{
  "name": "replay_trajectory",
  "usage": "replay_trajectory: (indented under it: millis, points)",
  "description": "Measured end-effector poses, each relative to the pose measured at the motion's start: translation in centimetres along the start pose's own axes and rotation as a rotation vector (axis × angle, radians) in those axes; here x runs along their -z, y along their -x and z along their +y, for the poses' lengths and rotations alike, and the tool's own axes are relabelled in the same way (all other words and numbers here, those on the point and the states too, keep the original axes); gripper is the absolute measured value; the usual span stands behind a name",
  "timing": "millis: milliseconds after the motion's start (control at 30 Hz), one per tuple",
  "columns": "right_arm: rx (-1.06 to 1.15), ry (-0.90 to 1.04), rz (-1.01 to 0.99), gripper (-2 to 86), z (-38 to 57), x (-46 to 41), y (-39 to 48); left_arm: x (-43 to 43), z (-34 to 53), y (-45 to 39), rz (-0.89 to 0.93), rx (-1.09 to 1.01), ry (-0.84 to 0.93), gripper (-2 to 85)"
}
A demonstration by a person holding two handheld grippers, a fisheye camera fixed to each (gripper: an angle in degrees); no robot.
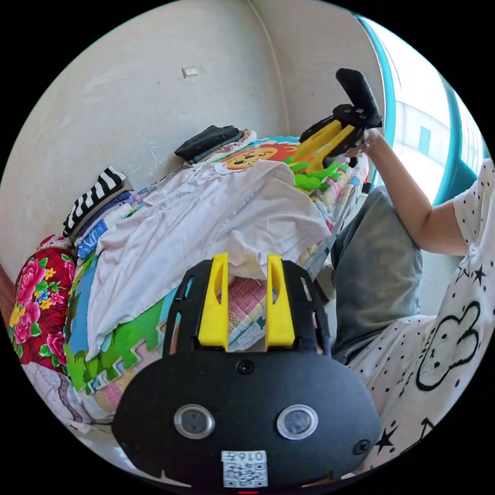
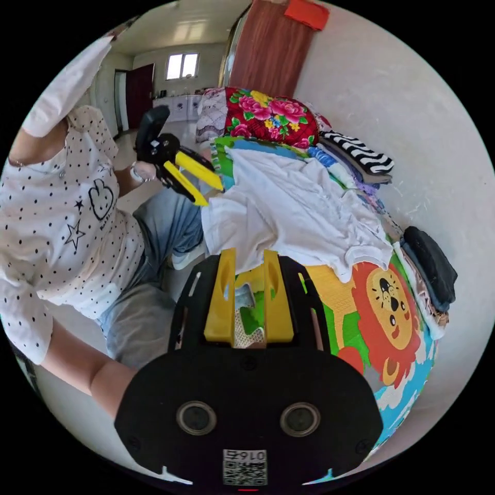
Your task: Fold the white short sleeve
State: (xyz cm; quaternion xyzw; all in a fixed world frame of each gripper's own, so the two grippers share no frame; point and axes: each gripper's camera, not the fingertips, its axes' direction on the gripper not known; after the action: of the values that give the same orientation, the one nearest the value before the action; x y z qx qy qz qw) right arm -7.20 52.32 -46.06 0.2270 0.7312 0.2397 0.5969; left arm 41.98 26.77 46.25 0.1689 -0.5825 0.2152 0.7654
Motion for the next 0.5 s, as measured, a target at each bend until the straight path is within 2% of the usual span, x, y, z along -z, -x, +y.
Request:
replay_trajectory:
  millis: [100,167,200,267,367,500]
  points:
    - [-0.239,-0.212,0.022,7.7,-0.2,6.3,-1.4,0.9,-0.6,-1.7,-0.096,-0.029,-0.013,6.3]
    - [-0.434,-0.438,0.038,6.9,1.9,10.5,-0.4,1.4,-0.8,-2.6,-0.162,-0.045,-0.025,2.7]
    - [-0.458,-0.493,0.067,6.8,2.6,11.1,0.6,2.2,-0.8,-3.2,-0.199,-0.052,-0.065,1.0]
    - [-0.518,-0.652,0.269,6.8,4.6,12.0,5.9,3.2,-0.5,-4.0,-0.218,-0.088,-0.119,-0.3]
    - [-0.56,-0.598,0.523,7.7,4.6,11.3,11.7,3.7,-0.4,-4.3,-0.161,-0.117,-0.072,-0.8]
    - [-0.435,-0.433,0.607,9.5,2.7,9.6,16.9,4.8,0.4,-3.9,-0.071,-0.051,-0.076,-0.4]
